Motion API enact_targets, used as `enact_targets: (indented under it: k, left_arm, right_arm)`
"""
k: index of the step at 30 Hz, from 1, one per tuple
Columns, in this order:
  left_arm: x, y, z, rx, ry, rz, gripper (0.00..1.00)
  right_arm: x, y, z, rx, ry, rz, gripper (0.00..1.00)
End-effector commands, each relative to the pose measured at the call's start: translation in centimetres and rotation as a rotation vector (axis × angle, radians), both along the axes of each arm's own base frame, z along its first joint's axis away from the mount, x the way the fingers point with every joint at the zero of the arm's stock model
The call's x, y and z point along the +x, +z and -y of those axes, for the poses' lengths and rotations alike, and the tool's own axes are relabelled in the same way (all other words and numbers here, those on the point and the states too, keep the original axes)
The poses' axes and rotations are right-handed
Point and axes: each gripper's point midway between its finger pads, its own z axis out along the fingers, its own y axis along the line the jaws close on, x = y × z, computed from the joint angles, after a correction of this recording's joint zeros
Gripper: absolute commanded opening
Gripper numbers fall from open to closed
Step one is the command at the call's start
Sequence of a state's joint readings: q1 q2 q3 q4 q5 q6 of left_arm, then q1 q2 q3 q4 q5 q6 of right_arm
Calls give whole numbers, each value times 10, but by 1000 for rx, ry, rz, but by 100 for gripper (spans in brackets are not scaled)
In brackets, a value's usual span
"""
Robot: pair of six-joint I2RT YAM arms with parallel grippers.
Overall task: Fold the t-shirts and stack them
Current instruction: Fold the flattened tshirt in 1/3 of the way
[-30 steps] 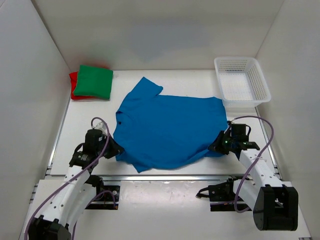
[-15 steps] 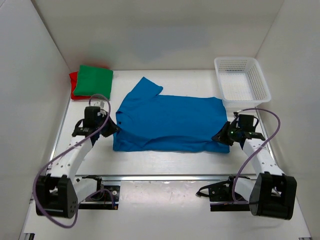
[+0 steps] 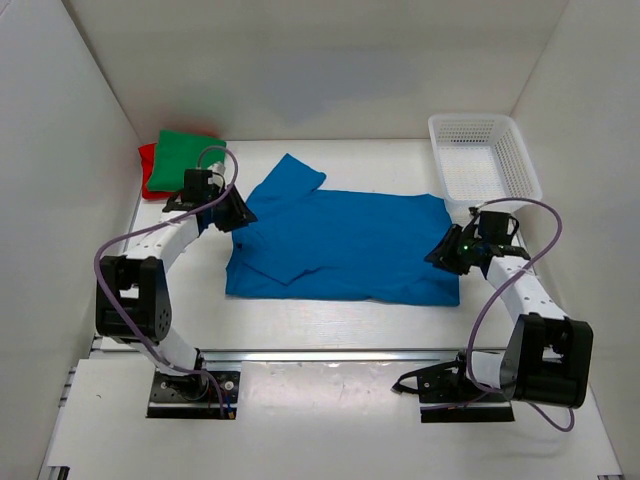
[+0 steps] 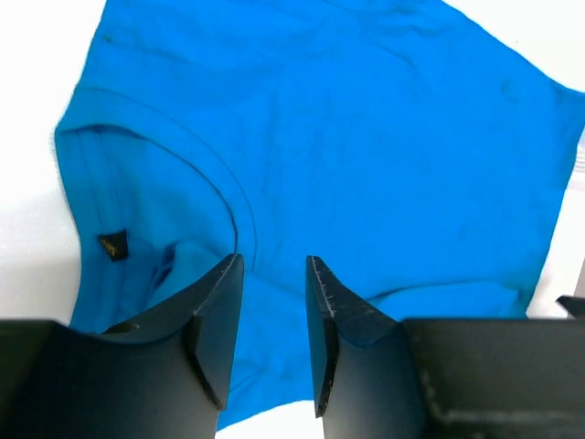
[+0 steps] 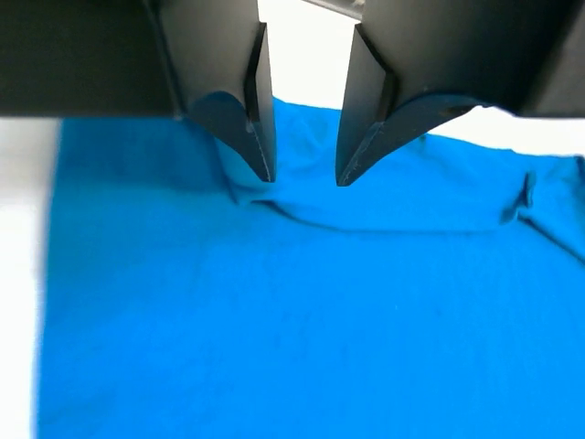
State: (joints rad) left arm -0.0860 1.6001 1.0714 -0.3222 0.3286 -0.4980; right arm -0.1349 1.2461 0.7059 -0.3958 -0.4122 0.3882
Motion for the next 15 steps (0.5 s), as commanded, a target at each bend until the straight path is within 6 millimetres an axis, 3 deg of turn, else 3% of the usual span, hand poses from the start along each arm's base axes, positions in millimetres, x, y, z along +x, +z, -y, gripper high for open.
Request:
enact_targets:
  k: [1, 4, 8, 15]
  left_arm:
    - [-19, 16, 3, -8, -51, 28, 43]
    - [-58, -11, 7, 29, -88, -49, 41]
    - [-107, -54, 15, 83, -127, -136, 41]
    - [-121, -84, 20, 149, -160, -204, 40]
  right_arm:
    - [7, 19, 24, -94, -44, 68, 29]
    - [3, 13, 37, -174, -31, 24, 21]
    - [-15, -14, 41, -231, 39, -122, 21]
    - [-35, -31, 11, -174, 147, -194, 22]
